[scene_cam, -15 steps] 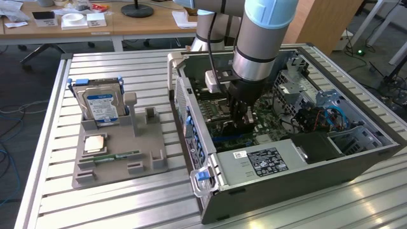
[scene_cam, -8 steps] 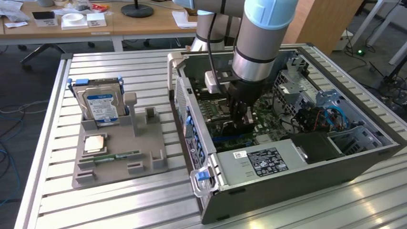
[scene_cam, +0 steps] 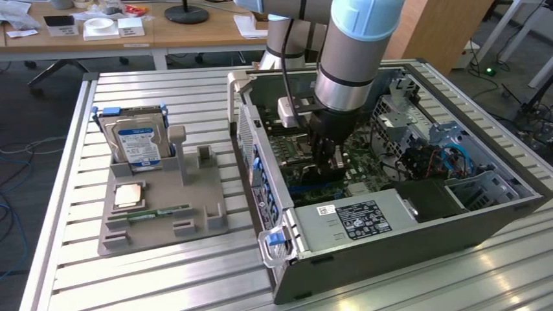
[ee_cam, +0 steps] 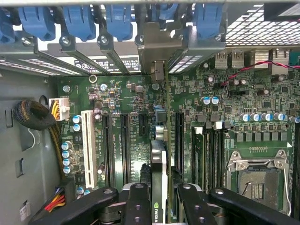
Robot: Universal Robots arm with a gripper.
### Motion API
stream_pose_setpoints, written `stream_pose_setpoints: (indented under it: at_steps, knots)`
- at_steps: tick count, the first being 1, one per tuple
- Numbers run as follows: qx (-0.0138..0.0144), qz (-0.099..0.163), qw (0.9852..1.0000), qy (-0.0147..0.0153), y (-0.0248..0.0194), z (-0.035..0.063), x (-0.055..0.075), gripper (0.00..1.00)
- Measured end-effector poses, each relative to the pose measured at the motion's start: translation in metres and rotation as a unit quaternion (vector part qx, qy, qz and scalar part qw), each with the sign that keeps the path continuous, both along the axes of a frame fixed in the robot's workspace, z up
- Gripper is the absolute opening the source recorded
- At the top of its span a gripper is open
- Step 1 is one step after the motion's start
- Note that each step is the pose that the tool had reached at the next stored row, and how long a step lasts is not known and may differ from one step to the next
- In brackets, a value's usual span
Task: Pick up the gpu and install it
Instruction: 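Insert the gpu into the slot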
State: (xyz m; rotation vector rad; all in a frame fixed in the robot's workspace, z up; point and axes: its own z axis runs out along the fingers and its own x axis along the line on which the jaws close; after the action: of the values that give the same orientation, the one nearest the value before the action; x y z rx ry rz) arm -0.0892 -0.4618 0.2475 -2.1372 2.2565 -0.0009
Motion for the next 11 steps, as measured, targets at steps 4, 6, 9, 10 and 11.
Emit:
stream_pose_setpoints:
  at_steps: [4, 6, 9, 10, 11]
  knots:
    - [0.0, 0.0, 1.0, 0.0, 0.0, -0.0008, -0.0008, 0.27]
    - [-0.0001, 0.0, 1.0, 0.0, 0.0, -0.0008, -0.001, 0.27]
    - [0.0, 0.0, 1.0, 0.0, 0.0, -0.0009, -0.0011, 0.27]
    - [0.0, 0.0, 1.0, 0.0, 0.0, -0.0009, -0.0011, 0.27]
    - [0.0001, 0.0, 1.0, 0.0, 0.0, -0.0009, -0.0011, 0.27]
